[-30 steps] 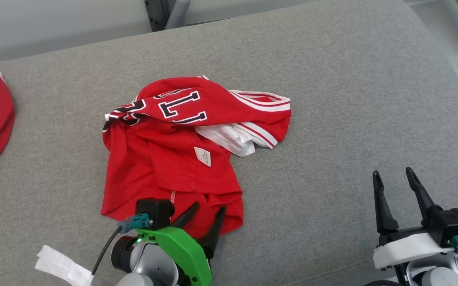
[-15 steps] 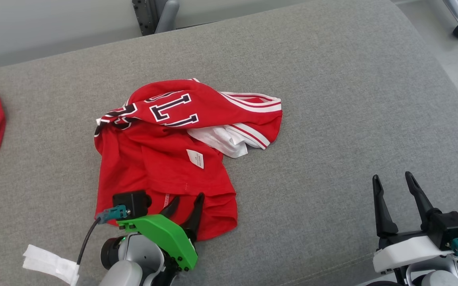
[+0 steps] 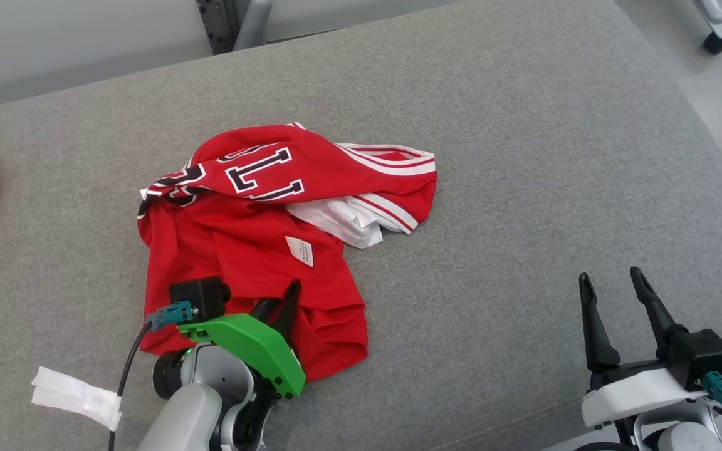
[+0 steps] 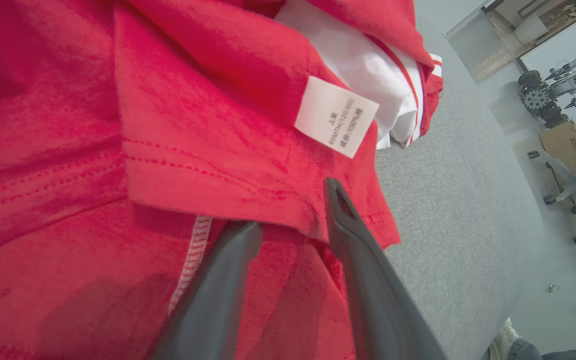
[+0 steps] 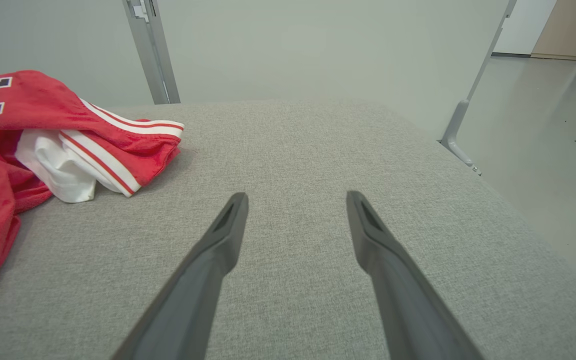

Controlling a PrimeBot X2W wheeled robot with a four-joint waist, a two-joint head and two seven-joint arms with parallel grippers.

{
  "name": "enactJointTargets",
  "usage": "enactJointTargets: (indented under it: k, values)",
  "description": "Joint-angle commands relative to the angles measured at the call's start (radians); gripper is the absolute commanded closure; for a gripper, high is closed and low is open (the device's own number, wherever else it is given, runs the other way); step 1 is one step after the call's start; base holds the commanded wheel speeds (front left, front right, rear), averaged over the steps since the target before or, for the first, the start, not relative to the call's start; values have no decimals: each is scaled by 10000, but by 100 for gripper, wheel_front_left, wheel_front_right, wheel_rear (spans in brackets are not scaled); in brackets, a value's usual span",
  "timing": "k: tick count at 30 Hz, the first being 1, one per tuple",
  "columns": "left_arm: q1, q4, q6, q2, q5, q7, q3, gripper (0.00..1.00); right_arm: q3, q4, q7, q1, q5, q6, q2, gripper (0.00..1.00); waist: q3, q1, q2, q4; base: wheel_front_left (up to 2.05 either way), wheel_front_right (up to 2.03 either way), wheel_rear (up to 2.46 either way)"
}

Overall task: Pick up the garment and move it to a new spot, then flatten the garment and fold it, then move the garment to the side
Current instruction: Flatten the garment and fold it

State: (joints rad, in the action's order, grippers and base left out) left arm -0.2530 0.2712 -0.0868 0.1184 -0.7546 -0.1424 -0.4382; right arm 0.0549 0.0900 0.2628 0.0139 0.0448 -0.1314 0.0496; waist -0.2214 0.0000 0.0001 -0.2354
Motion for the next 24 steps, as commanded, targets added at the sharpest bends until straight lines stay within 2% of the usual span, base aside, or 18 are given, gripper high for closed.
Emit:
enactJointTargets:
  k: [1,7,11,19,24]
  values:
    - [-156,82,109,91,59,46,-32,100,-14,13,30,-19,29,14,19,0,-25,0,-1,-41,0,0,0]
    - [-450,-449,414,457,63,-196,-81,100,34,30,30,-37,109,14,19,0,0,0,-1,-174,0,0,0]
    - [-996,-1735,601,1138,36,-707,156,100,65,62,30,2,137,14,17,0,84,0,-1,-223,0,0,0]
    - [-2980,-3994,962,2420,-560,-2687,774,100,-53,142,30,-130,279,14,19,0,198,0,-1,-457,0,0,0]
    - [-4233,-4882,1183,3051,-1585,-3974,1374,100,-47,146,30,-94,410,14,19,0,200,0,-1,-593,0,0,0]
